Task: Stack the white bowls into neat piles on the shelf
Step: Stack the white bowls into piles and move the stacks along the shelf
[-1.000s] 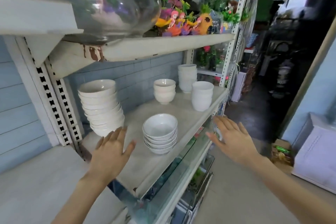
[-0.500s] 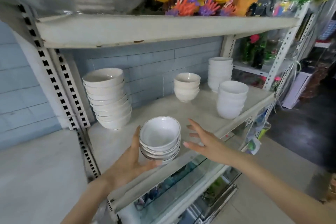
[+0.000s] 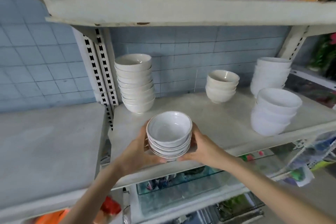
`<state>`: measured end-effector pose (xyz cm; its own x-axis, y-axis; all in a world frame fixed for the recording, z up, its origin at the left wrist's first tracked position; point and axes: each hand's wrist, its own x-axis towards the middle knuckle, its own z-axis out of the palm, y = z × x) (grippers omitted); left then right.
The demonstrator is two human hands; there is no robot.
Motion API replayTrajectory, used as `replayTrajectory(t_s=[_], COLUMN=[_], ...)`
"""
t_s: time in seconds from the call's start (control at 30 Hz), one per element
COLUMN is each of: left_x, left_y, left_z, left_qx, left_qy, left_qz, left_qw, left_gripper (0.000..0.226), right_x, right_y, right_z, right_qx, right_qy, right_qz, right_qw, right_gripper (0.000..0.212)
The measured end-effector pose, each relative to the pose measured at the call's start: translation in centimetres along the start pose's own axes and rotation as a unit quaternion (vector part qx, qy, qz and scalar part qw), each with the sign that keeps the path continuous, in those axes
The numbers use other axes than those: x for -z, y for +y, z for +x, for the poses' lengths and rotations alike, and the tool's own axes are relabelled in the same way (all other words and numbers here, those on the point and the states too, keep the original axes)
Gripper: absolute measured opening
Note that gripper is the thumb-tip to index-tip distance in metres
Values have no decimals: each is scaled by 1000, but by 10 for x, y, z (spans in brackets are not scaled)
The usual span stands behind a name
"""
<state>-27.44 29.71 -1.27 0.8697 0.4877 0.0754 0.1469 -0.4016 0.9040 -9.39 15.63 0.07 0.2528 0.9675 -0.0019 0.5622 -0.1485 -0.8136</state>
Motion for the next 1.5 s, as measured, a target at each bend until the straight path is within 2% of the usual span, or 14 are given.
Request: replayTrajectory(t_s=[0.27, 0.37, 0.47, 0.7, 0.93, 1.37, 1.5], left_x=[-2, 6, 19, 63, 127, 249, 282], left_y=[4, 15, 26, 42, 35, -10, -28], left_z=[-5, -12, -20, -56, -114, -249, -281], left_qx=[14, 1, -21, -63, -78, -55, -35], left_qy=[52, 71, 96, 148, 191, 225, 251], left_qz=[-64, -85, -82, -80, -85, -93, -105], left_qw=[997, 994, 992, 984, 975, 968, 962], left_gripper=[117, 110, 115, 108, 112, 108, 110], right_x=[3, 7, 8, -12, -76, -230, -272], right_y=[6, -8, -27, -83, -140, -244, -266], right_z=[10, 14, 18, 23, 36, 58, 74], right_qx=[29, 44, 73, 117, 151, 175, 155], right_qy=[14, 14, 8, 7, 14, -34, -83], right_qz=[40, 48, 51, 90, 128, 146, 184], right_qw=[999, 998, 996, 989, 980, 973, 967], right_gripper=[111, 113, 115, 108, 108, 114, 115])
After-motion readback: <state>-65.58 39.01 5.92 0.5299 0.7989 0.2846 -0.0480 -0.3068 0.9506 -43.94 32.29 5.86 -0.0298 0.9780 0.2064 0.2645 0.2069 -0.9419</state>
